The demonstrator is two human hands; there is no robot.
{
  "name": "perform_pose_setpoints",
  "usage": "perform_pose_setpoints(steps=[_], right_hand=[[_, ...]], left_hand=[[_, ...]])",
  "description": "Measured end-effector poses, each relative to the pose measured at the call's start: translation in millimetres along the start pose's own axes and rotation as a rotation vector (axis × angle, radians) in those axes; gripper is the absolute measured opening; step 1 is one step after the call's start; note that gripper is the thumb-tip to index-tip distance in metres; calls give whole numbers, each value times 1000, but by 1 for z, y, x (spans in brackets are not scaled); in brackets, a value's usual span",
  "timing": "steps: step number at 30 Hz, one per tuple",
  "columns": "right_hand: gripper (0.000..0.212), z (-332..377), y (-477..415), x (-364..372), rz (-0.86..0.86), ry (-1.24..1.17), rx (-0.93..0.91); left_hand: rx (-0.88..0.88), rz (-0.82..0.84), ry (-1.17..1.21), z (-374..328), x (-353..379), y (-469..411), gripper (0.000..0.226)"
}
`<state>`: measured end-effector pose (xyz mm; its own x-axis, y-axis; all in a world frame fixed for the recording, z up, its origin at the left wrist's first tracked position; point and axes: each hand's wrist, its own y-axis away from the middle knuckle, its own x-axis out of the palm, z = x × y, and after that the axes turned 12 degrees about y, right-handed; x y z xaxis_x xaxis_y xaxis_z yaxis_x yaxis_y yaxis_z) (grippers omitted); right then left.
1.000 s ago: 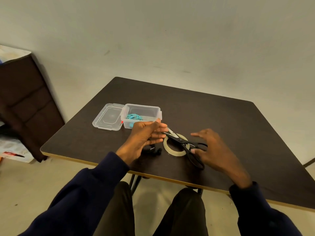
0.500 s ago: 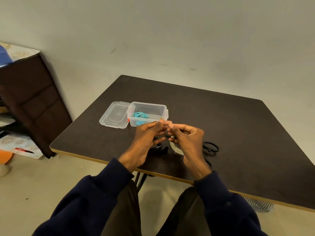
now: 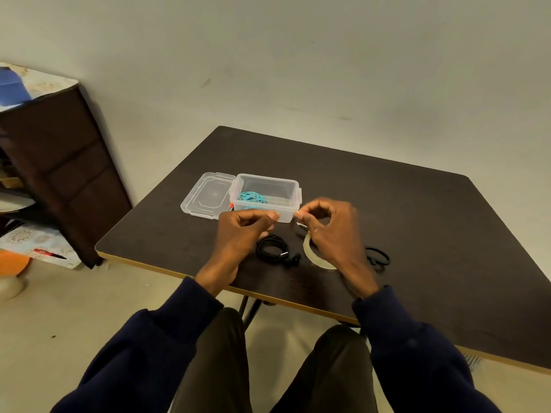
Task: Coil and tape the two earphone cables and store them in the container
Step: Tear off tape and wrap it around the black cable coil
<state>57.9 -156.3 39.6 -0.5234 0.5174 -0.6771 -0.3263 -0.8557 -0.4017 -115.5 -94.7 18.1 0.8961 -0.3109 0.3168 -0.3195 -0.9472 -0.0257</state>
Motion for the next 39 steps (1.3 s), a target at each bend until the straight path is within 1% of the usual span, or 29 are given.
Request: perform_pose_setpoints(steps=[3, 5, 7, 10, 13, 16, 19, 22, 24, 26, 28, 30, 34, 36, 39], right_hand=[[10, -4, -5, 0, 73, 146, -63], [10, -7, -7, 0, 126, 246, -97], [11, -6, -9, 1, 166, 307, -120], [13, -7, -9, 3, 199, 366, -162], [12, -10, -9, 5, 207, 399, -197], [13, -13, -8, 7, 207, 429, -212], [16, -14, -6, 9, 207, 447, -227], [15, -14, -6, 9, 211, 469, -216], [15, -14, -6, 10, 217, 476, -217], [15, -16, -5, 11, 214, 476, -214], [15, -18, -4, 12, 208, 466, -201], [15, -20, -4, 13, 196, 463, -199], [16, -20, -5, 10, 166, 441, -180], [16, -20, -4, 7, 163, 445, -172], [15, -20, -3, 3, 172, 459, -163]], left_hand=[[97, -72, -324, 6, -19, -8, 26], [98, -57, -593, 14, -24, -11, 34], [91, -42, -782, 21, -22, -11, 42], [161, -39, -959, 28, -12, -12, 36], [158, 1, -1073, 29, -7, -17, 34], [113, 53, -1048, 25, -2, -23, 27], [78, 51, -906, 19, -1, -24, 19], [63, 33, -750, 17, -3, -24, 20], [51, 37, -700, 19, -5, -24, 23], [33, 89, -735, 23, -5, -24, 32], [39, 151, -831, 28, -4, -26, 40], [76, 204, -911, 29, -2, -28, 38], [143, 312, -976, 26, 4, -35, 37], [167, 363, -965, 26, 6, -39, 32], [188, 397, -957, 27, 6, -42, 19]])
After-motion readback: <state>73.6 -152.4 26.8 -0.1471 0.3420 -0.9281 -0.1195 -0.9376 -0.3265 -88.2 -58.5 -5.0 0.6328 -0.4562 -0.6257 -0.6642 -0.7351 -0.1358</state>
